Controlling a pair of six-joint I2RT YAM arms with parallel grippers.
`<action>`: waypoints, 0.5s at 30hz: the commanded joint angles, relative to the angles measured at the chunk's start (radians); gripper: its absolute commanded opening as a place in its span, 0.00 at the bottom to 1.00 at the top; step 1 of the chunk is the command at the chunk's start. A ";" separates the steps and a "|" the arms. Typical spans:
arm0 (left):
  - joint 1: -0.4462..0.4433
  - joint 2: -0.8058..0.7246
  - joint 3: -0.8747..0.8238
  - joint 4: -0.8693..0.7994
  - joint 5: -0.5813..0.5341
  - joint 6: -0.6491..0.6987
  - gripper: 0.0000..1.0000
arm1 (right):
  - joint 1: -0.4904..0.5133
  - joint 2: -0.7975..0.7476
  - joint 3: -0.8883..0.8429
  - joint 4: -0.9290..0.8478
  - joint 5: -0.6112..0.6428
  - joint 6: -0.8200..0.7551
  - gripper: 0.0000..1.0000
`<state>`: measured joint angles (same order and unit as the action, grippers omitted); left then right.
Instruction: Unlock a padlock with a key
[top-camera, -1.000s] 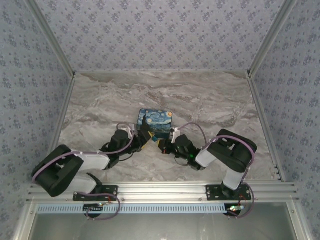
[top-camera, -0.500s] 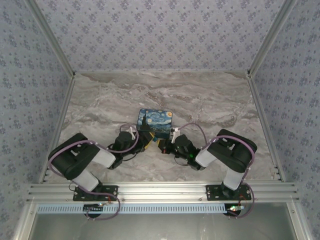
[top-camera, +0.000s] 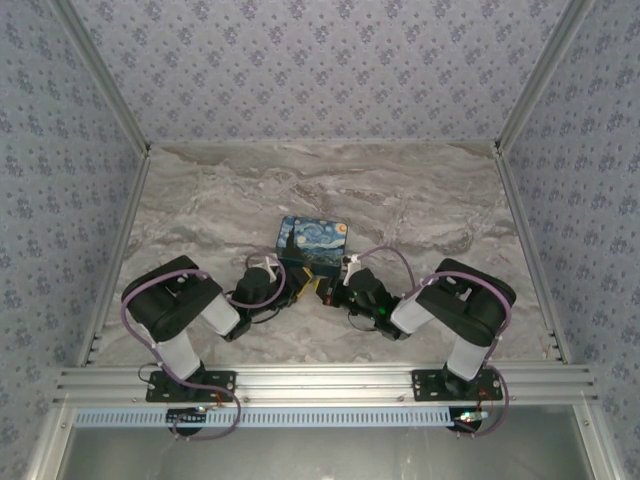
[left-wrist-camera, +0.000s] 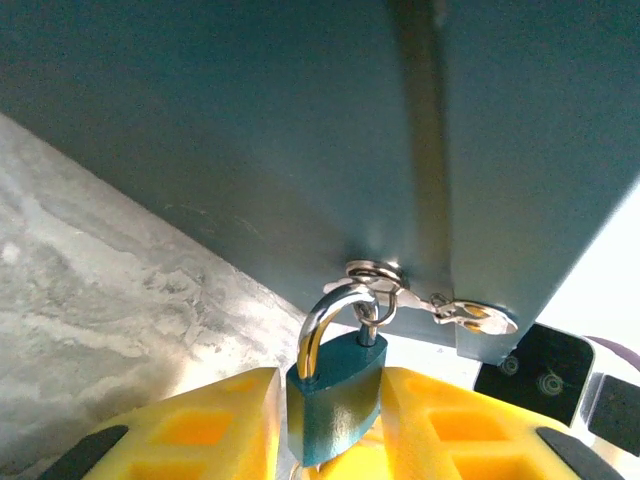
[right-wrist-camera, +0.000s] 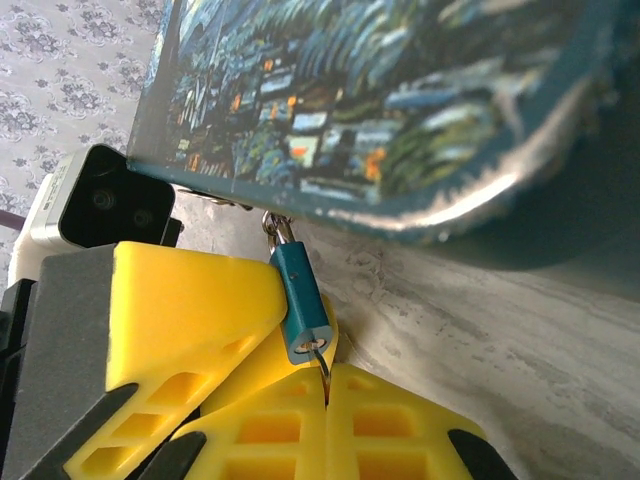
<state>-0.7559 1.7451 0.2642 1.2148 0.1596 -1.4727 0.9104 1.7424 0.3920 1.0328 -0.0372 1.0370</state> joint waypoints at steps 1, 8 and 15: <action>-0.011 0.017 0.017 0.042 -0.021 -0.008 0.30 | 0.007 -0.024 0.018 -0.012 0.000 0.032 0.00; -0.014 0.016 0.022 0.037 -0.028 0.001 0.24 | 0.007 -0.036 0.015 -0.012 0.002 0.049 0.00; -0.018 -0.011 0.027 0.004 -0.031 0.026 0.18 | 0.004 -0.051 0.007 -0.035 0.006 0.051 0.03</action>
<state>-0.7666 1.7504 0.2676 1.2259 0.1410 -1.4746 0.9096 1.7161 0.3916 1.0016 -0.0296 1.0729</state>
